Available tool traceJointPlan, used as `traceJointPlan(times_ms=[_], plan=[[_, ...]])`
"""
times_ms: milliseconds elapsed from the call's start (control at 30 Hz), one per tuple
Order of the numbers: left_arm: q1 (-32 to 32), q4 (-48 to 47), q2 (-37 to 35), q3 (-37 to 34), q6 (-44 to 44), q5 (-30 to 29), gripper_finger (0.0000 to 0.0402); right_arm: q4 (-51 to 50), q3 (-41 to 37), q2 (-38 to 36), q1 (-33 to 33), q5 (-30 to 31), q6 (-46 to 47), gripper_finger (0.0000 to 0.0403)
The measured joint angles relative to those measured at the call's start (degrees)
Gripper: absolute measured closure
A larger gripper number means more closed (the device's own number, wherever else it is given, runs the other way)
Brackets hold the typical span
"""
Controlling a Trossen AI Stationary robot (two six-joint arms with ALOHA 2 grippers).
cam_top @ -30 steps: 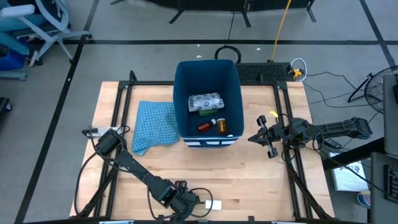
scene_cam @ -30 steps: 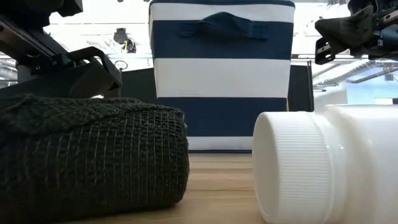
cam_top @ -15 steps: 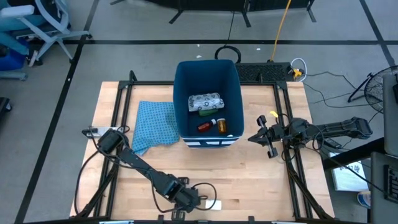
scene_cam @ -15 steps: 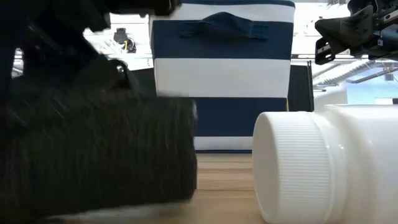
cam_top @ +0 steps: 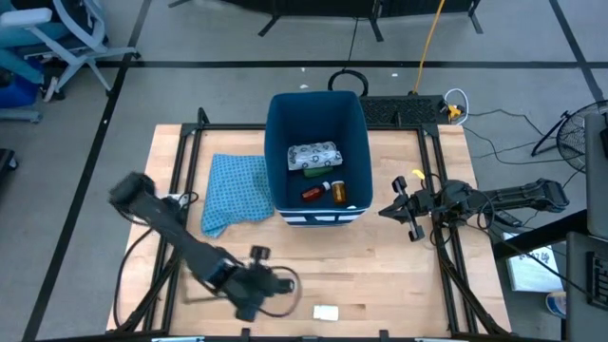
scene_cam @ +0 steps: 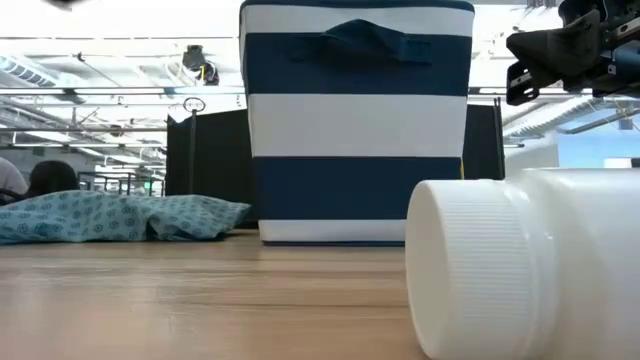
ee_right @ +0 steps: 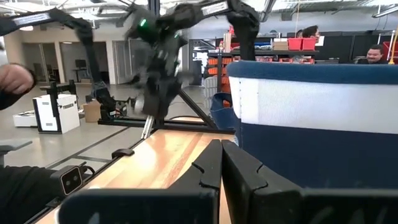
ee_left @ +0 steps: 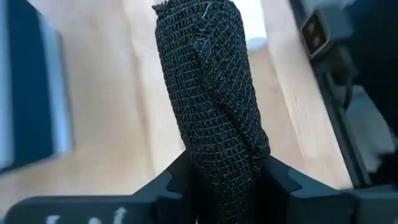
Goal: Pick & place medical supplies in basket/bin
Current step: Put the black bandage into the blue bin
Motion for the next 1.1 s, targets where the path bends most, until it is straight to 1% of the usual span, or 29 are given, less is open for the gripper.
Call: traceJointPlan(times_ms=[133, 233, 300, 367, 433, 500, 600, 667, 733, 833, 967, 1100], plan=[[-2.6, 5.9, -12.4, -8.4, 5.6, -6.4, 0.0308, -0.1, 0.0, 0.0, 0.0, 0.0, 0.0, 0.0403], [-4.1, 16.0, -23.0, -17.8, 13.4, -11.4, 0.0315, -0.2, 0.0, 0.0, 0.0, 0.0, 0.0, 0.0403], [-3.9, 24.9, -30.6, -24.7, 19.9, -13.6, 0.0315, -0.4, 0.0, 0.0, 0.0, 0.0, 0.0, 0.0403], [-2.2, 36.4, -37.8, -31.9, 27.3, -14.2, 0.0312, -0.5, 0.0, 0.0, 0.0, 0.0, 0.0, 0.0403], [0.6, 46.5, -44.2, -39.3, 33.9, -11.8, 0.0307, -0.4, 0.0, 0.0, 0.0, 0.0, -0.1, 0.0403], [4.1, 53.1, -50.0, -46.3, 37.7, -9.6, 0.0306, -0.4, 0.0, 0.0, 0.0, 0.0, -0.3, 0.0403], [9.6, 59.7, -58.2, -55.8, 38.4, -7.4, 0.0308, -0.4, 0.0, 0.0, 0.0, 0.0, -0.3, 0.0403], [11.9, 62.4, -63.4, -61.1, 37.7, -5.2, 0.0310, -0.4, 0.0, 0.0, 0.0, 0.0, -0.4, 0.0403], [13.1, 63.9, -68.2, -65.0, 37.1, -3.2, 0.0309, -0.8, 0.0, 0.0, 0.0, 0.0, -0.1, 0.0403], [13.8, 64.6, -74.3, -70.1, 37.1, -2.5, 0.0308, -2.0, 0.0, 0.1, 0.0, 0.0, 0.7, 0.0403], [15.3, 65.9, -79.3, -74.6, 36.7, -2.5, 0.0309, -1.7, 0.0, 0.1, 0.0, 0.2, -1.6, 0.0403], [16.3, 70.5, -81.0, -77.6, 37.0, -2.1, 0.0309, -0.1, 0.0, 0.1, 0.0, 0.2, -5.1, 0.0403]])
